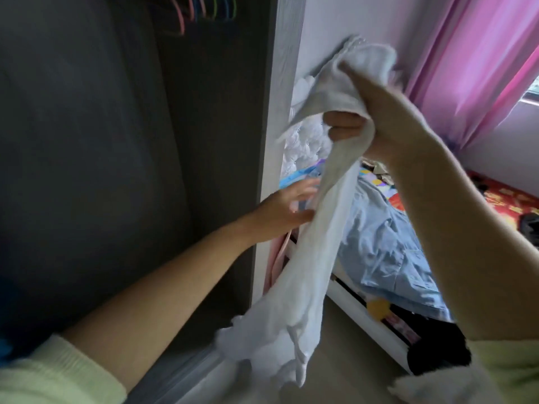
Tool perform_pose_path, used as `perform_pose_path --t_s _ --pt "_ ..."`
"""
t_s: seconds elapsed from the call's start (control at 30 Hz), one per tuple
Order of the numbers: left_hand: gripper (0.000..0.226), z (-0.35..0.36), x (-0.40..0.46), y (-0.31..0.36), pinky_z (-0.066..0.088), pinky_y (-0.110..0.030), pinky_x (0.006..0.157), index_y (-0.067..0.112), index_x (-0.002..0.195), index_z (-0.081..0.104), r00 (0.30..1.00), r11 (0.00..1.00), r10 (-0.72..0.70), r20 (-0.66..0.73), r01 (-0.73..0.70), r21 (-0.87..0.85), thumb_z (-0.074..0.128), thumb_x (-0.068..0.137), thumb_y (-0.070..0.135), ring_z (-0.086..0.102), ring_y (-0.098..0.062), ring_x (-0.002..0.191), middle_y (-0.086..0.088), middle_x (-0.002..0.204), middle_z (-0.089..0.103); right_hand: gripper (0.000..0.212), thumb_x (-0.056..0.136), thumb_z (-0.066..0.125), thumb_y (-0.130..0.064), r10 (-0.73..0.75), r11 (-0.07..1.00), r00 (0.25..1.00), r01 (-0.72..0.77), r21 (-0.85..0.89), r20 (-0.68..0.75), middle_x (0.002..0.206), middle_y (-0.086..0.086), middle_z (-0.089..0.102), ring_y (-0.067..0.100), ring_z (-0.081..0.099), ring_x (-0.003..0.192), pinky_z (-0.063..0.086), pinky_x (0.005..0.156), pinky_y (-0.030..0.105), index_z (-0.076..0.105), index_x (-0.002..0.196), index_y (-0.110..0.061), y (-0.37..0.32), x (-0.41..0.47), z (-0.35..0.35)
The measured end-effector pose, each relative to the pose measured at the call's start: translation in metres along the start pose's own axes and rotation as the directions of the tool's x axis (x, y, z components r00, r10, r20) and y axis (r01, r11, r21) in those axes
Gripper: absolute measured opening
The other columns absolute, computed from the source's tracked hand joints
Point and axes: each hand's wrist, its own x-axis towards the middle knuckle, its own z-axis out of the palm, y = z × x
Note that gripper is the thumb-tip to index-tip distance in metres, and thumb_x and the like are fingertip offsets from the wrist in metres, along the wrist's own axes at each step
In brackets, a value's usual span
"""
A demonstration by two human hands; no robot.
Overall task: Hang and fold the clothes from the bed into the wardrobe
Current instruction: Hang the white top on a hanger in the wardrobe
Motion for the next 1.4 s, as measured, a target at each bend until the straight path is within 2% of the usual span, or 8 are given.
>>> perform_pose_path --t_s 0.27,0.47,0.6,0.77,0.9,1.17,1.27,1.4 --pt "0.019 -0.018 -0.001 -0.016 0.045 -0.023 0.061 0.0 0.088 0.062 0.979 0.989 -0.125 -0.163 0.136 0.061 0.059 0.085 0.019 0.056 -0.014 0.068 -0.011 0.076 0.057 0.02 0.096 0.052 -0.026 0.056 0.889 0.962 -0.17 -0.425 -0.267 0.065 0.001 0.06 0.011 0.054 0.052 0.045 0.048 0.024 0.061 0.082 -0.014 0.011 -0.005 -0.007" --pt "0.014 -0.04 -0.006 -0.042 0.041 -0.021 0.05 0.006 0.071 0.063 0.893 0.831 -0.124 -0.433 0.332 0.445 0.056 0.083 0.003 0.053 -0.015 0.061 -0.002 0.064 0.055 0.032 0.084 0.064 -0.048 0.33 -0.133 0.879 -0.319 -0.939 -0.345 0.077 -0.001 0.064 0.015 0.058 0.073 0.041 0.063 0.019 0.065 0.087 -0.017 0.047 -0.024 -0.021" --pt "0.017 -0.077 -0.012 -0.049 0.054 -0.037 0.065 0.012 0.067 0.062 0.863 0.784 -0.105 -0.495 0.378 0.492 0.058 0.08 0.001 0.063 -0.031 0.072 -0.009 0.071 0.064 0.029 0.084 0.066 -0.033 0.354 -0.415 0.818 -0.297 -0.86 -0.453 0.072 0.009 0.062 0.021 0.055 0.064 0.038 0.054 0.025 0.066 0.085 -0.003 0.041 -0.015 -0.046" --pt "0.017 -0.12 -0.026 -0.047 0.038 -0.03 0.068 -0.011 0.1 0.064 0.774 0.819 -0.168 -0.61 0.454 0.351 0.056 0.086 -0.007 0.057 -0.027 0.084 -0.017 0.086 0.059 0.039 0.093 0.048 -0.021 -0.178 -0.431 0.843 -0.53 -0.73 -0.507 0.11 0.029 0.061 0.039 0.059 0.101 0.046 0.079 0.037 0.059 0.112 0.011 0.009 -0.018 -0.1" --pt "0.032 -0.147 -0.038 -0.045 0.043 -0.038 0.082 -0.003 0.121 0.056 0.642 0.781 -0.33 -0.692 0.597 0.182 0.056 0.092 0.009 0.059 -0.036 0.105 -0.023 0.113 0.06 0.037 0.094 0.044 -0.011 -0.48 -0.073 0.675 -0.668 -0.741 -0.561 0.112 0.039 0.056 0.048 0.054 0.108 0.043 0.09 0.045 0.054 0.112 0.02 0.001 -0.026 -0.121" --pt "0.027 -0.158 -0.034 -0.003 0.049 -0.033 0.075 0.008 0.121 0.057 0.551 0.86 -0.502 -0.667 0.396 -0.321 0.049 0.097 0.018 0.06 -0.022 0.09 -0.011 0.11 0.062 0.008 0.072 0.054 -0.026 -0.261 0.625 0.649 -0.451 -0.637 -0.715 0.079 0.01 0.058 0.036 0.063 0.079 0.049 0.062 0.04 0.057 0.078 -0.022 0.019 -0.02 -0.167" --pt "0.02 -0.157 -0.031 0.028 0.05 -0.026 0.061 0.018 0.089 0.06 0.605 0.852 -0.513 -0.609 0.274 -0.446 0.046 0.098 0.03 0.063 -0.013 0.074 0.003 0.077 0.069 0.014 0.079 0.064 -0.017 -0.235 0.542 0.71 -0.472 -0.696 -0.664 0.082 0.013 0.055 0.035 0.059 0.076 0.049 0.061 0.035 0.062 0.092 -0.011 0.028 -0.02 -0.158" --pt "0.025 -0.144 -0.019 0.065 0.041 -0.011 0.036 0.017 0.083 0.053 0.715 0.92 -0.382 -0.585 0.232 -0.317 0.037 0.102 0.024 0.054 0.003 0.036 0.005 0.062 0.059 0.129 0.051 0.073 -0.076 -0.084 0.144 0.814 -0.561 -0.815 -0.575 0.14 0.013 0.038 0.031 0.043 0.126 0.039 0.103 0.037 0.015 0.149 -0.015 0.045 -0.017 -0.138"
